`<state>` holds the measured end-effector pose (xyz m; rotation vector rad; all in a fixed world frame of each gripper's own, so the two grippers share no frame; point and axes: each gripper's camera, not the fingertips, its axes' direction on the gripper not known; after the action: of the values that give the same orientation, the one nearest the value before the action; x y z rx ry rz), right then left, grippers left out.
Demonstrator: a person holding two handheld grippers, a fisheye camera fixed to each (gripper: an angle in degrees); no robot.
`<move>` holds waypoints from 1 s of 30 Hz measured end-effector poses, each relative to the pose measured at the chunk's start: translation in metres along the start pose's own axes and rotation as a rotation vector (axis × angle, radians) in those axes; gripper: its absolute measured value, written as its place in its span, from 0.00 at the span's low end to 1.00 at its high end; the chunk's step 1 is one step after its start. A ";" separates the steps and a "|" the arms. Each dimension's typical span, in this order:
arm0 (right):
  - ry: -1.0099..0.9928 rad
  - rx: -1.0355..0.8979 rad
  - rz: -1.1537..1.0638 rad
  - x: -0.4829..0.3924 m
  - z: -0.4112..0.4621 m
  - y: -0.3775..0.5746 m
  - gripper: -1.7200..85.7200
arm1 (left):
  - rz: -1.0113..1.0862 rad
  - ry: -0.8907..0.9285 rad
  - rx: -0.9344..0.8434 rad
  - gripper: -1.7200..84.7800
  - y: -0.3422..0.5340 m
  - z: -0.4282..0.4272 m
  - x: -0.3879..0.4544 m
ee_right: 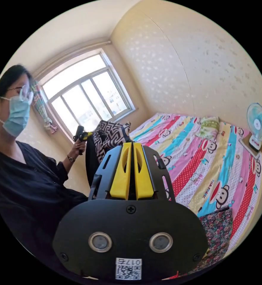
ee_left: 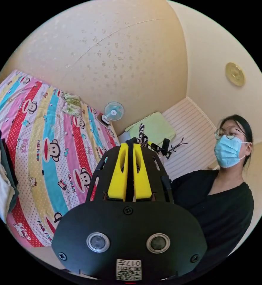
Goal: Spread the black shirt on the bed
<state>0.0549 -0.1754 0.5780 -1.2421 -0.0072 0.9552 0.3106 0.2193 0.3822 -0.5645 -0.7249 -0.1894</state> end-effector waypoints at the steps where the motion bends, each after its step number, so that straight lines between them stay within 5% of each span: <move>1: 0.008 -0.031 0.007 0.017 0.018 -0.009 0.03 | -0.062 -0.022 -0.017 0.02 -0.021 0.013 -0.045; 7: 0.160 -0.197 0.188 0.164 0.207 -0.079 0.03 | -0.317 -0.231 -0.078 0.07 -0.104 0.067 -0.252; 12: 0.196 -0.335 0.367 0.211 0.293 -0.072 0.04 | -0.461 -0.279 0.032 0.14 -0.095 0.069 -0.332; 18: 0.169 -0.464 0.565 0.193 0.287 0.029 0.07 | -0.571 -0.483 -0.152 0.16 0.014 0.071 -0.345; 22: 0.175 -0.457 0.756 0.169 0.250 0.084 0.07 | -0.685 -0.787 -0.178 0.19 0.083 0.024 -0.323; 26: 0.262 -0.461 0.924 0.147 0.218 0.103 0.07 | -0.827 -0.749 -0.245 0.22 0.113 0.018 -0.349; 30: 0.273 -0.467 0.944 0.139 0.210 0.076 0.08 | -0.799 -0.933 -0.415 0.15 0.084 0.037 -0.368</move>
<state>-0.0057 0.0764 0.5297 -1.8504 0.6537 1.6354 0.0473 0.2999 0.1214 -0.7316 -1.8351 -0.8661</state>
